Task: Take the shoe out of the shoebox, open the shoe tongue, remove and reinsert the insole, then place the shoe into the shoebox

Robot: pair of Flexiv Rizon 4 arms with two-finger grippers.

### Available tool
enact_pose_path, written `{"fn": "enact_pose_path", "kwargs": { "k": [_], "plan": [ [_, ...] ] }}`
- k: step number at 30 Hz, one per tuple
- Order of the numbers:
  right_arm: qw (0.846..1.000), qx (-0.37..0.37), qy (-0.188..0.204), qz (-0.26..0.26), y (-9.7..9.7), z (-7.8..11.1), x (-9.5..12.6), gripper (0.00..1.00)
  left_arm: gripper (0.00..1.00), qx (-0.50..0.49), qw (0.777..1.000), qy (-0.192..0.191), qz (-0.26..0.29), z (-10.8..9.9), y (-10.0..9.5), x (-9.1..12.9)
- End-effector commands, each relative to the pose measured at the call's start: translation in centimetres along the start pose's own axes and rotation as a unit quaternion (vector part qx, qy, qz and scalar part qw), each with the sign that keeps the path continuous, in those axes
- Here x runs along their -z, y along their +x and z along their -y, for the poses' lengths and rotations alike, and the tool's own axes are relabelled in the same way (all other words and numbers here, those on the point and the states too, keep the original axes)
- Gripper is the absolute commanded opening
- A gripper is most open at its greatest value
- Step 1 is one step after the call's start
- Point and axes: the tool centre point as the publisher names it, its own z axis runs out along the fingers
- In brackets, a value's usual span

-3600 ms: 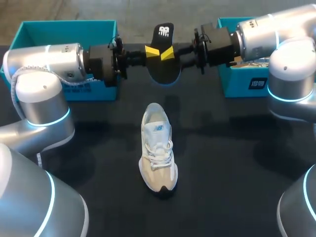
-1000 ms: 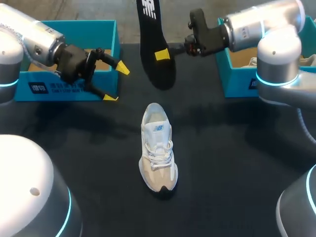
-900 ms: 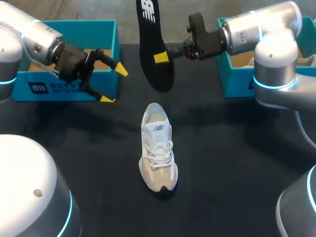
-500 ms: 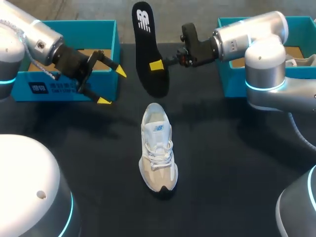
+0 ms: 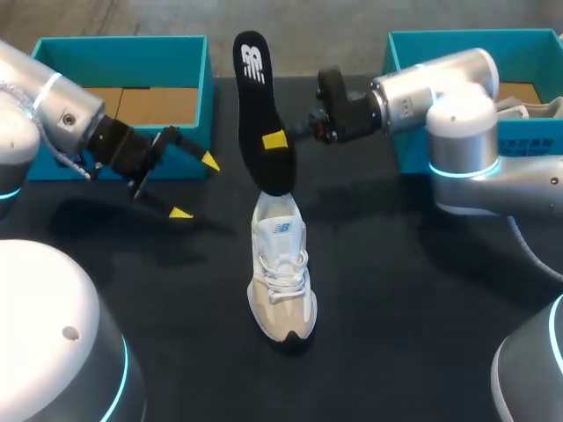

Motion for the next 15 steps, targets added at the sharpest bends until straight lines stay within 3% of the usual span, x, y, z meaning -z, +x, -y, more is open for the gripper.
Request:
{"fn": "enact_pose_path", "kwargs": {
  "k": [1,15],
  "plan": [
    [1.0,0.001,0.0,-0.004,-0.3,0.8,-0.7,0.0,1.0,0.004,1.0,-0.021,0.008,-0.1,0.6,-0.2],
    [1.0,-0.007,0.006,-0.008,-0.3,1.2,-0.9,0.0,1.0,0.043,0.998,-0.044,0.025,-2.1,0.8,-0.7]
  ]
}}
